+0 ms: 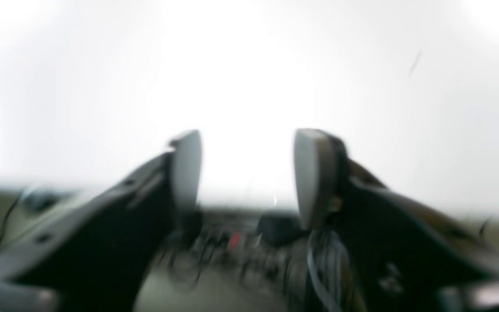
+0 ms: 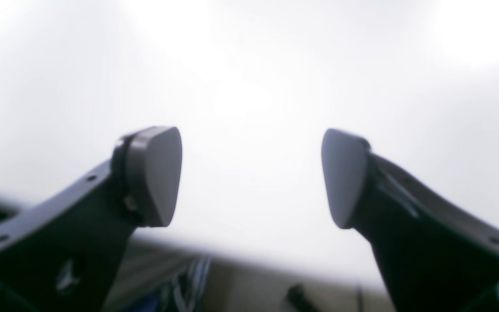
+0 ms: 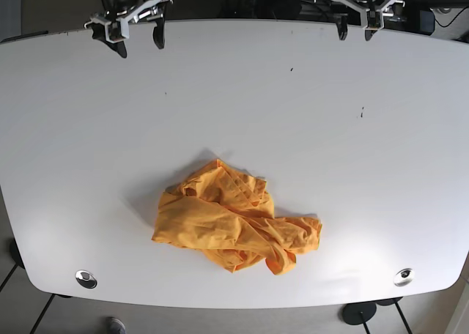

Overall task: Fold the T-shirt properly
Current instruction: 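Lower both grippers toward the crumpled orange T-shirt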

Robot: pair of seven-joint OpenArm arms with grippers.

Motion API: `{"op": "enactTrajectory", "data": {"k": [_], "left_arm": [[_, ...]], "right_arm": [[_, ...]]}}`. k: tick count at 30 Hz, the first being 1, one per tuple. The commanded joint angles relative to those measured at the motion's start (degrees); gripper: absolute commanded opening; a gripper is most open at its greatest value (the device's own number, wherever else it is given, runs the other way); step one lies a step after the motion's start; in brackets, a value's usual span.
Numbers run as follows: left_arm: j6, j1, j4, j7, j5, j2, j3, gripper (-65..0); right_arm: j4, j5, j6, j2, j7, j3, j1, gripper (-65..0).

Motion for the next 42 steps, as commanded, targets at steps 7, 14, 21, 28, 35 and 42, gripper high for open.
{"op": "enactTrajectory", "data": {"k": [7, 14, 21, 28, 35, 42], "left_arm": [[0.23, -12.62, 0.75, -1.18, 0.31, -0.62, 0.15, -28.7], [0.14, -33.19, -2.50, 7.79, 0.39, -4.40, 9.55, -28.7], [0.05, -49.99, -14.63, 9.55, -0.04, -7.04, 23.27, -28.6], [-9.71, -63.88, -30.89, 9.37, -0.04, -4.05, 28.28, -28.6], [-10.06, -78.29, -56.12, 4.53, -0.04, 1.05, 28.54, -28.3], [-13.49, -84.62, -71.25, 3.22, 0.13, 3.51, 28.63, -28.3]], "right_arm": [[0.84, 0.50, 2.49, 0.13, -13.54, 0.07, 24.39, -18.2], [-0.83, 0.50, 2.93, -3.12, -28.13, 0.16, 44.43, -18.2], [-0.83, 0.06, 2.93, -4.35, -28.48, 0.16, 46.54, -18.2], [-0.74, -0.02, 2.93, -4.53, -28.40, 0.60, 45.40, -18.2], [-0.74, 0.15, 2.93, -4.61, -28.40, 0.60, 44.96, -18.2], [-0.74, 0.15, 2.93, -4.61, -28.31, 0.60, 44.96, -18.2]]}}
